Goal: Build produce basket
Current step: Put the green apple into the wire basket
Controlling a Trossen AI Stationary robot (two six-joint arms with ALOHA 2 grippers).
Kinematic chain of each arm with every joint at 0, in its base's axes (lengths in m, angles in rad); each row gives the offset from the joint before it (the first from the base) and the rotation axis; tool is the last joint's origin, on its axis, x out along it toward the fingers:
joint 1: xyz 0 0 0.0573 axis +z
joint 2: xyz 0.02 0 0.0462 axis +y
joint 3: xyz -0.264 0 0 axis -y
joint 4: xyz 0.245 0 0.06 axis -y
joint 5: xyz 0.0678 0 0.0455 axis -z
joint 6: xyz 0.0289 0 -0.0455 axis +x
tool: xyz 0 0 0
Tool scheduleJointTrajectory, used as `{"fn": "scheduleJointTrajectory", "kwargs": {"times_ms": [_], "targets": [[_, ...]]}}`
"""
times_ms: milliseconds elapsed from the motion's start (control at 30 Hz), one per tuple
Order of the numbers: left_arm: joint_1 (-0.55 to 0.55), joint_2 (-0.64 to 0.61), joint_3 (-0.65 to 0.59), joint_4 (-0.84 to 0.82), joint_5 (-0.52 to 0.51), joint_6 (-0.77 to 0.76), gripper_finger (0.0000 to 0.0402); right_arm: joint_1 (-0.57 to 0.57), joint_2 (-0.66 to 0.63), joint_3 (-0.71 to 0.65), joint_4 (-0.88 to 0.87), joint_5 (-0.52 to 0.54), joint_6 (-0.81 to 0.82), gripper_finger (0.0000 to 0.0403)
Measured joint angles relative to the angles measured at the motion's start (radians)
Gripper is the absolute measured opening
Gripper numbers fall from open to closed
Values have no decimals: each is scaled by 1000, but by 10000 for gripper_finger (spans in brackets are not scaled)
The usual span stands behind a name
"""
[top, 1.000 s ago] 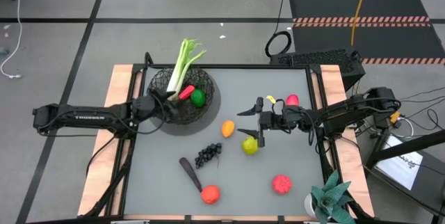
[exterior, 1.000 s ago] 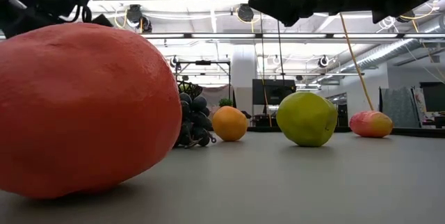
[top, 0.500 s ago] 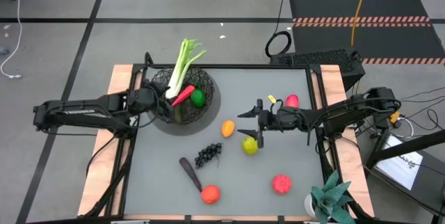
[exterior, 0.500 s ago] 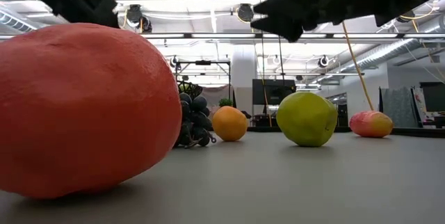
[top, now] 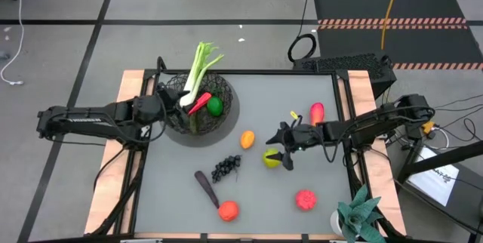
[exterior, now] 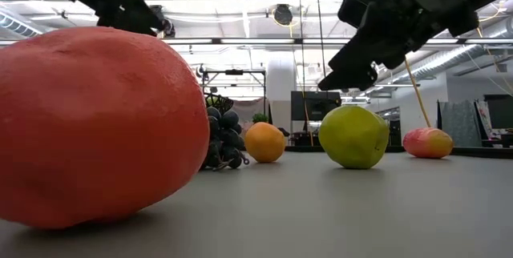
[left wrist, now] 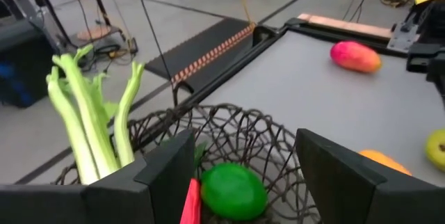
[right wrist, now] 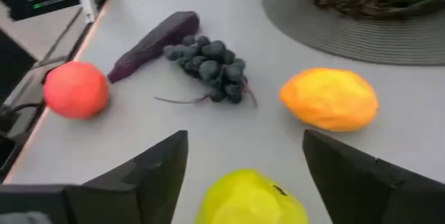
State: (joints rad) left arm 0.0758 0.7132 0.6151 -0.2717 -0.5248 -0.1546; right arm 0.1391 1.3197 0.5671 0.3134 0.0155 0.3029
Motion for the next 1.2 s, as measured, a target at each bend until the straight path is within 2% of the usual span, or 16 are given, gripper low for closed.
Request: {"fn": "scheduleJointTrajectory", "kwargs": {"times_ms": [133,233,367,633,833,1033,1200], "targets": [[0,0,0,21,0,27,248,28,0,0,-15,84,33,323],[0,0,0,47,0,51,248,47,0,0,-32,89,88,355],[1,0,0,85,0,80,248,72,0,0,-67,89,181,377],[1,0,0,157,0,134,248,115,0,0,-79,156,164,389],[3,0,0,217,0,183,248,131,0,0,-91,293,153,390],[19,0,0,252,0,217,248,131,31,0,-144,273,215,390],[42,6,0,255,0,220,248,112,82,0,-102,225,287,389]]}}
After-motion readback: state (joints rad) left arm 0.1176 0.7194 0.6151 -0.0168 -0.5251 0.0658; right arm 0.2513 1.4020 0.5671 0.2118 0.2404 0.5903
